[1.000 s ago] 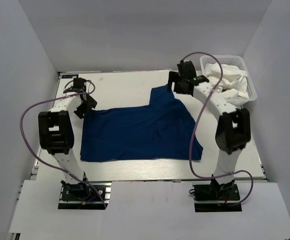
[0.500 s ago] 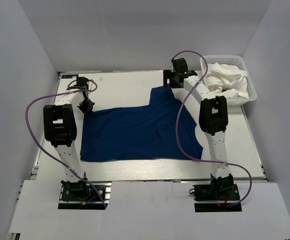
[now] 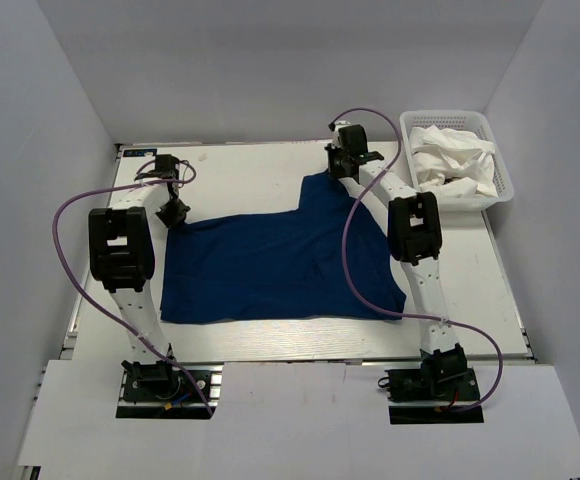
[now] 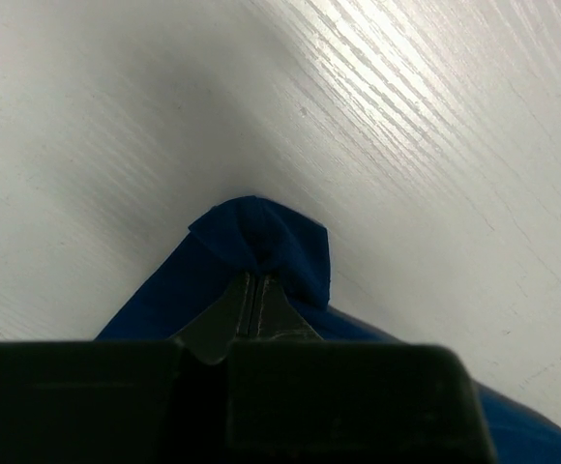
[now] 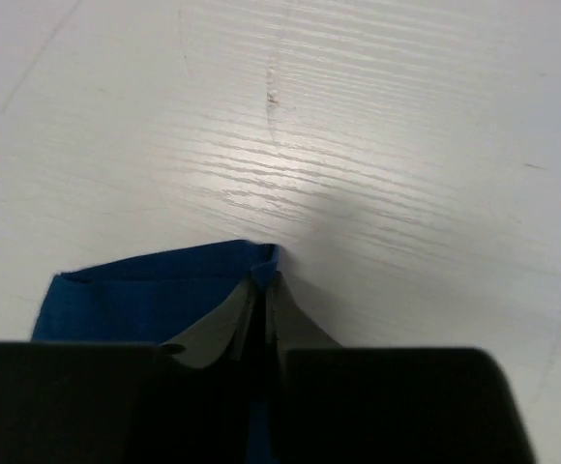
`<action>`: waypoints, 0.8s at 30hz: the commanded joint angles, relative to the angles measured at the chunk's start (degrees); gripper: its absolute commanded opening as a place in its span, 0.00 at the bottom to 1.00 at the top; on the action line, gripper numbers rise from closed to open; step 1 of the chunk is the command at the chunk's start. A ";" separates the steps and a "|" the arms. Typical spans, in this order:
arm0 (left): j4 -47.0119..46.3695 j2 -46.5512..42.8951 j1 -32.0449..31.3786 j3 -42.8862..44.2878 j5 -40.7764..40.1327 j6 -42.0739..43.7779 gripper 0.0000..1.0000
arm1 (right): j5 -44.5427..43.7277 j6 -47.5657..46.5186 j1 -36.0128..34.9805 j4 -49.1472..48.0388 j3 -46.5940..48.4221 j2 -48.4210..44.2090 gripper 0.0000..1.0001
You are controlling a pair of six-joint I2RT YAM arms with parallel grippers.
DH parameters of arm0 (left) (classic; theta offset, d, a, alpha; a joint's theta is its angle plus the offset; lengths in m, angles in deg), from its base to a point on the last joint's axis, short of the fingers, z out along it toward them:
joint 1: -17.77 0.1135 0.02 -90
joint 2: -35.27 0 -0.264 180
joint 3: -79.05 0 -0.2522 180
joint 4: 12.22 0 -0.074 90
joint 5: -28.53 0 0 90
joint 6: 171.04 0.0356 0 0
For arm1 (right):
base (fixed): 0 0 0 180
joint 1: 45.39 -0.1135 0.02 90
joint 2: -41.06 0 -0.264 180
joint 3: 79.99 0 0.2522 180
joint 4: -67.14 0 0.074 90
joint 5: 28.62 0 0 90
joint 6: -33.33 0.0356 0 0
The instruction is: Fold and stack the t-shirts
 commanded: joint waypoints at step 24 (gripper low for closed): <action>-6.94 -27.53 -1.34 -20.41 1.75 2.55 0.00 | 0.65 -12.63 -8.69 -10.50 -61.09 -61.70 0.00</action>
